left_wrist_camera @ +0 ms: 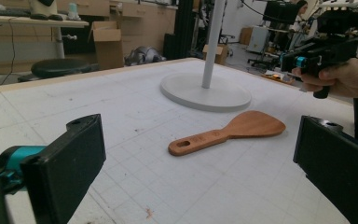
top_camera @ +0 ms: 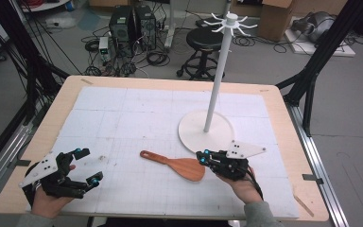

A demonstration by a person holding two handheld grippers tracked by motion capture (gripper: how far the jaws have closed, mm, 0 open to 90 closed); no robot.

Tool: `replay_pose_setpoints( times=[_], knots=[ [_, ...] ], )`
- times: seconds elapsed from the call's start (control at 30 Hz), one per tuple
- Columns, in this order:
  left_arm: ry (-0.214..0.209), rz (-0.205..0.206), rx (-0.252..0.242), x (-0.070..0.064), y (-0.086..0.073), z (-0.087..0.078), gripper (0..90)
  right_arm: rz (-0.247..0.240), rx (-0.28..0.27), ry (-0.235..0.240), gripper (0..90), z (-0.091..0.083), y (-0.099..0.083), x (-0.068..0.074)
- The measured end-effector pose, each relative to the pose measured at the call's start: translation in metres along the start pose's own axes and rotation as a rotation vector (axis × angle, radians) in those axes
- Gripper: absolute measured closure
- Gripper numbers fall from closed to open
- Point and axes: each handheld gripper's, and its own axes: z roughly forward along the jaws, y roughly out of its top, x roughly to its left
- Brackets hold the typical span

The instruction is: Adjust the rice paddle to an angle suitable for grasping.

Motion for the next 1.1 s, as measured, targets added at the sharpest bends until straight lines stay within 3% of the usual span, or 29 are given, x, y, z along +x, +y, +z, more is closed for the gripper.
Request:
replay_pose_setpoints(
  times=[0.23, 0.37, 0.67, 1.1],
  knots=[
    [0.010, -0.011, 0.006, 0.000, -0.002, -0.003, 2.6, 0.010, 0.069, 0.025, 88.8, 0.024, 0.004, -0.008],
    [0.010, -0.007, 0.013, -0.001, -0.003, -0.002, 2.6, -0.020, 0.076, 0.031, 88.8, 0.031, 0.006, -0.009],
    [0.006, 0.001, 0.032, -0.003, -0.005, 0.002, 2.6, -0.013, 0.096, 0.043, 88.8, 0.046, 0.008, -0.017],
    [0.011, -0.007, 0.036, -0.001, -0.006, 0.001, 2.6, -0.026, 0.232, 0.084, 88.8, 0.086, 0.000, -0.022]
  ],
)
